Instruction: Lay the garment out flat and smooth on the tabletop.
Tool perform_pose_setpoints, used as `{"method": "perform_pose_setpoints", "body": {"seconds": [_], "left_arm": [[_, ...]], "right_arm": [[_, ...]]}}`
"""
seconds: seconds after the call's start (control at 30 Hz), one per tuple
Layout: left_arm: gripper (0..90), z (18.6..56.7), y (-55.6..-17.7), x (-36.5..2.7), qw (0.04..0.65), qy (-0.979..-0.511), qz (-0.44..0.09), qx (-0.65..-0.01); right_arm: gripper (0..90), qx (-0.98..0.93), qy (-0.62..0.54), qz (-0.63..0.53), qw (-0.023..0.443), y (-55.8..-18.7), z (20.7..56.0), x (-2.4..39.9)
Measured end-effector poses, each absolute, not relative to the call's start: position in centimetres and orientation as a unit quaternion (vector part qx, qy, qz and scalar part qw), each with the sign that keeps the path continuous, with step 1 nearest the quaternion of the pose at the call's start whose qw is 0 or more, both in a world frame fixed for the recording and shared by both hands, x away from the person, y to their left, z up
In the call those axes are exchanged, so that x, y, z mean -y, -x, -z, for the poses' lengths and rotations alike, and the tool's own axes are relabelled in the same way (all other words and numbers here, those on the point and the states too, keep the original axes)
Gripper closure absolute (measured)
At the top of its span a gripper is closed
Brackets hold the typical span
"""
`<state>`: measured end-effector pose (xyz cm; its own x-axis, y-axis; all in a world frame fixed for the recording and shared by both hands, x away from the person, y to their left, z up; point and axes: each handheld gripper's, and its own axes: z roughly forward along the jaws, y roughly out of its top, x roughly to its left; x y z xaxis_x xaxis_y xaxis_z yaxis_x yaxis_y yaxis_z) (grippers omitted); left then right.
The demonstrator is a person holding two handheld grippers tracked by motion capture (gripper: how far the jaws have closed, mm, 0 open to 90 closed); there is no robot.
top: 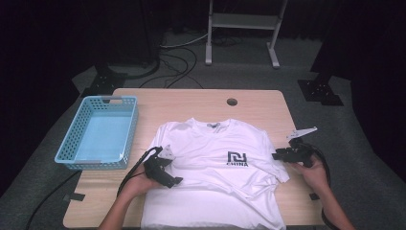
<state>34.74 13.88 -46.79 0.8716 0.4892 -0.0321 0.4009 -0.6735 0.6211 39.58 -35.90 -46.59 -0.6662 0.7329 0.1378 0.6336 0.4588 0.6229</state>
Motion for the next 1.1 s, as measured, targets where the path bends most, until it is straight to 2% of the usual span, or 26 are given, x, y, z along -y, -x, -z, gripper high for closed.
{"method": "perform_pose_setpoints", "body": {"seconds": [0.2, 0.27, 0.4, 0.57, 0.77, 0.93, 1.03, 1.1], "left_arm": [[12.0, 46.8, -35.0, -13.7, 0.320, -0.913, -0.068, -0.242], [12.0, 46.8, -35.0, -13.8, 0.322, -0.913, -0.070, -0.242], [12.0, 46.8, -34.9, -13.8, 0.322, -0.912, -0.070, -0.243], [11.9, 46.9, -34.7, -13.7, 0.320, -0.913, -0.076, -0.240], [11.9, 47.0, -34.5, -13.9, 0.327, -0.911, -0.076, -0.241], [11.9, 47.0, -34.5, -14.0, 0.327, -0.911, -0.075, -0.238], [12.0, 47.0, -34.5, -14.1, 0.329, -0.911, -0.073, -0.238], [12.0, 46.9, -34.6, -14.1, 0.328, -0.911, -0.072, -0.239]], "right_arm": [[87.3, -0.850, -0.395, -0.343, 0.057, -39.6, 46.3, 35.9], [88.2, -0.845, -0.393, -0.359, 0.057, -39.5, 45.6, 35.8], [88.7, -0.850, -0.364, -0.375, 0.068, -39.0, 43.4, 34.2], [88.7, -0.865, -0.327, -0.374, 0.072, -38.0, 41.7, 30.3], [88.7, -0.894, -0.296, -0.331, 0.058, -35.8, 43.5, 25.5], [88.3, -0.908, -0.287, -0.303, 0.042, -34.3, 45.8, 23.8], [78.5, -0.910, -0.283, -0.304, 0.020, -34.0, 45.8, 23.7], [71.4, -0.921, -0.257, -0.288, 0.039, -33.6, 45.2, 23.4]]}}
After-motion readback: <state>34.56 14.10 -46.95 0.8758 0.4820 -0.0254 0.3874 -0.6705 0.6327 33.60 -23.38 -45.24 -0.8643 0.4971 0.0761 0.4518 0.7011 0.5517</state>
